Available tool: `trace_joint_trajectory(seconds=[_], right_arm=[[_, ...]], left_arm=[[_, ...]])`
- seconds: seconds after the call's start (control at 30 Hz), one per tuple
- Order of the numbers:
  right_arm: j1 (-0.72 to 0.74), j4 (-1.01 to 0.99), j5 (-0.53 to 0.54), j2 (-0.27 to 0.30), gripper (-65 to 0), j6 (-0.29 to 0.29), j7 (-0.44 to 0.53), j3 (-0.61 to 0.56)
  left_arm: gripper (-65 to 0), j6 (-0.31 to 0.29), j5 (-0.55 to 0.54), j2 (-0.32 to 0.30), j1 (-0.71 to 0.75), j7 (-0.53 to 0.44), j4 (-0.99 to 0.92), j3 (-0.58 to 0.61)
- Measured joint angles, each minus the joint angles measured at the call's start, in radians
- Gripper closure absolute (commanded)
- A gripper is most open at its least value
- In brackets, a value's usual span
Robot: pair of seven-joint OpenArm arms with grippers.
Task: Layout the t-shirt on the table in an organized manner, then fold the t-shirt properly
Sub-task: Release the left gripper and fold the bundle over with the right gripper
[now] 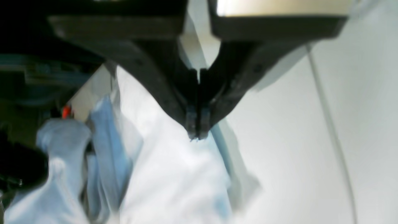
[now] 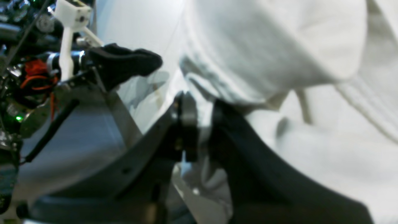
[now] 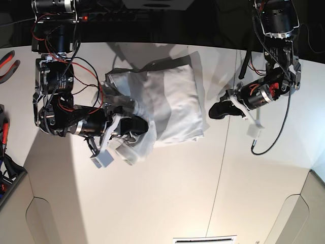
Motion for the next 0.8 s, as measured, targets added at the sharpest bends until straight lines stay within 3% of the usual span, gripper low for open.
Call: trace_joint_trajectory(seconds=[0.17,0.4,0.63,0.73,0.8], right_arm=[[0.000,0.000,-0.162,-0.051,0.0,-0.038,0.092,-0.085],[0.000,0.000,-0.390,-0.074,0.0,-0.198,0.171,-0.226],[0.004,0.000,-0.439,-0.099,0.0,-0.214,0.176,-0.318],[0.012,0.000,-0.435,-0.114,-18.4,-0.213,0.175,-0.320],[0.021,0.000,-0.418,-0.127,-21.7,-0.191,0.175,-0.321]], left_arm=[[0.0,0.000,0.001,0.000,0.032,0.007,0.000,0.083],[0.0,0.000,-0.004,0.003,0.034,0.006,0.000,0.122],[0.0,0.000,-0.003,0.008,0.035,0.000,0.000,0.122],[0.0,0.000,-0.002,0.008,0.035,0.000,0.000,0.122],[0.0,0.000,-0.003,0.008,0.034,0.000,0.000,0.122]])
